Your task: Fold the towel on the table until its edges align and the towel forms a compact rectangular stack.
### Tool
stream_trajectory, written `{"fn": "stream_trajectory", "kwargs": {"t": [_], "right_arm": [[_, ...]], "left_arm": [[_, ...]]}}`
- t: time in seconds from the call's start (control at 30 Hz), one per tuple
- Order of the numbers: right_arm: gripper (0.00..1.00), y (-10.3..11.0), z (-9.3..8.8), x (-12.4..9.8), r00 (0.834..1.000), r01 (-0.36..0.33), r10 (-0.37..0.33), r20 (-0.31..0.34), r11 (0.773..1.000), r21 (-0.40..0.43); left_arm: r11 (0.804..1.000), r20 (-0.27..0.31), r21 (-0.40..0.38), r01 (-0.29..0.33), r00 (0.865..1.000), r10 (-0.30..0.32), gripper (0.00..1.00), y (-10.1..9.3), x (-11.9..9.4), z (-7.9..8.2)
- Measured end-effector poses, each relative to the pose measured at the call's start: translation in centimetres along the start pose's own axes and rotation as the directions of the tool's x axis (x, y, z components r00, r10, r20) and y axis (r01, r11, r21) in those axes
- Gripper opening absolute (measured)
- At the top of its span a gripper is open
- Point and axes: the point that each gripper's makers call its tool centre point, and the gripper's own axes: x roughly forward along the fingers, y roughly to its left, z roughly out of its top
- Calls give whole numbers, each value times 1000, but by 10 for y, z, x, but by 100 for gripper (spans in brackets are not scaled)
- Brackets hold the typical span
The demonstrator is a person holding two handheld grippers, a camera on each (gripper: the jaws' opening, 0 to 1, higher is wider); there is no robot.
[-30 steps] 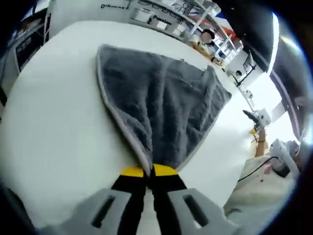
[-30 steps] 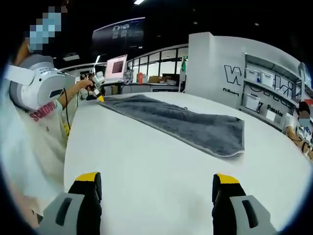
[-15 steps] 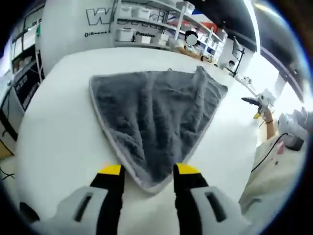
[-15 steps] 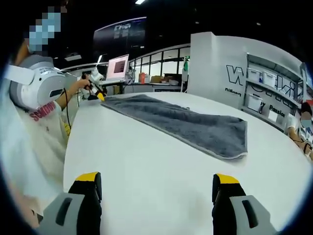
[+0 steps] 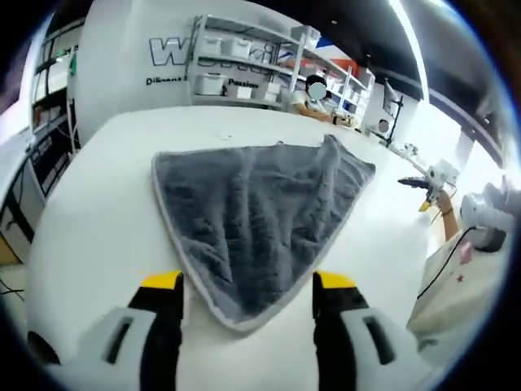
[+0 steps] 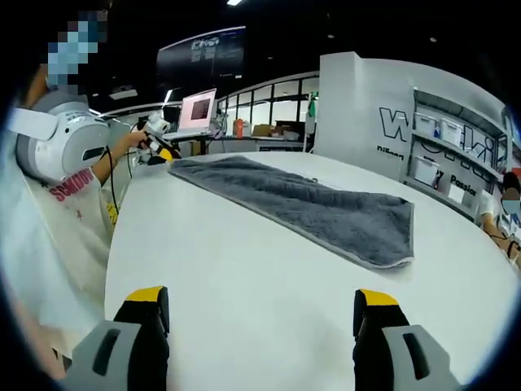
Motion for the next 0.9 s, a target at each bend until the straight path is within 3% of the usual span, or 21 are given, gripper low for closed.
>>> {"fn": "stream_trajectory", "kwargs": {"t": [0.17,0.43,0.57,0.9], "right_arm": [[98,-2,0,1,1000,-1,1,-3,1000,1],[98,-2,1,5,1000,-13,13,-7,1000,-1],[98,-1,3,7,1000,-21,20,-11,1000,-7],[98,-7,6,5,1000,-17,17,-17,1000,-8]], "left_arm": [[999,73,12,-33,997,32,87,7,-6,5],[1000,110,2,-31,993,31,90,6,-12,-2],[997,123,-3,-74,990,74,99,10,-14,-6],[999,174,12,-47,984,44,99,-6,-16,-5]]}}
